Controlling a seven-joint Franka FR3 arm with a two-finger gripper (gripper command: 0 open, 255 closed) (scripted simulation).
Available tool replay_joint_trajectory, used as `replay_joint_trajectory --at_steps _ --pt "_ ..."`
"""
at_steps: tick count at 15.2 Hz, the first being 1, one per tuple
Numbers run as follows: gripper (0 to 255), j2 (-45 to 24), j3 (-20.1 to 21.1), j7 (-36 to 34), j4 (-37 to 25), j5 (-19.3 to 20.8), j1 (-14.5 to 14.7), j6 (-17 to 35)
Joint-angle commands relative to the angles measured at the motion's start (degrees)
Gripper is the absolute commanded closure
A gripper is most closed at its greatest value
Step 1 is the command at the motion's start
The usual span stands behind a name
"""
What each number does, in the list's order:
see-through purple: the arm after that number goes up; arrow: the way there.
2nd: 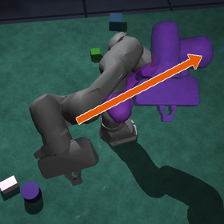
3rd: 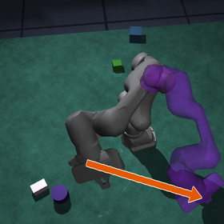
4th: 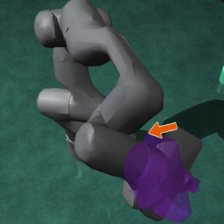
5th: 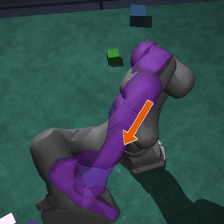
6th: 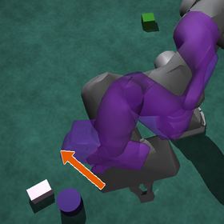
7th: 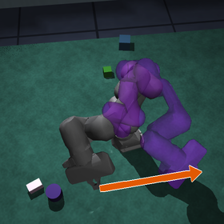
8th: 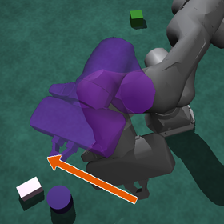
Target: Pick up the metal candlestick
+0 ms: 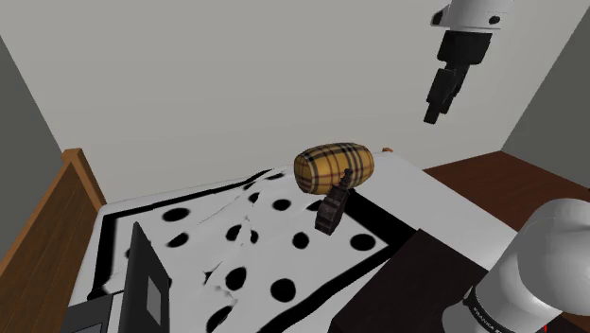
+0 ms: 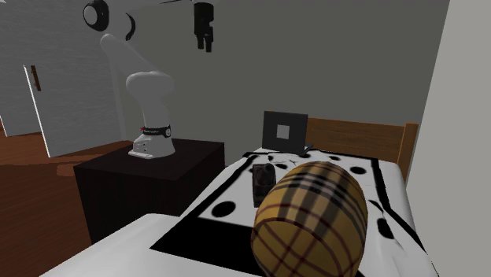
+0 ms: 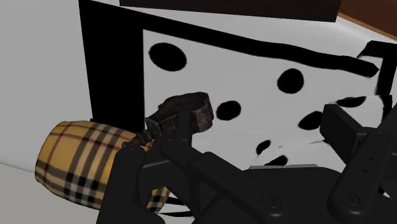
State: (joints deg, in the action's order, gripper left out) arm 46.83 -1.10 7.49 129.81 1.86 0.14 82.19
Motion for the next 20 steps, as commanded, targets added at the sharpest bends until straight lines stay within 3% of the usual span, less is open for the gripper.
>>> replay_joint_trajectory --at_steps 1,11,20 --pt "0 0.0 0.0 0.0 0.0 0.0 0.0 0.0" --pt "0 -12.6 -4.8 -5.4 5.6 -3.6 -3.8 19.7" --pt "0 -28.3 -9.6 -7.1 5.1 -9.9 -5.5 35.8"
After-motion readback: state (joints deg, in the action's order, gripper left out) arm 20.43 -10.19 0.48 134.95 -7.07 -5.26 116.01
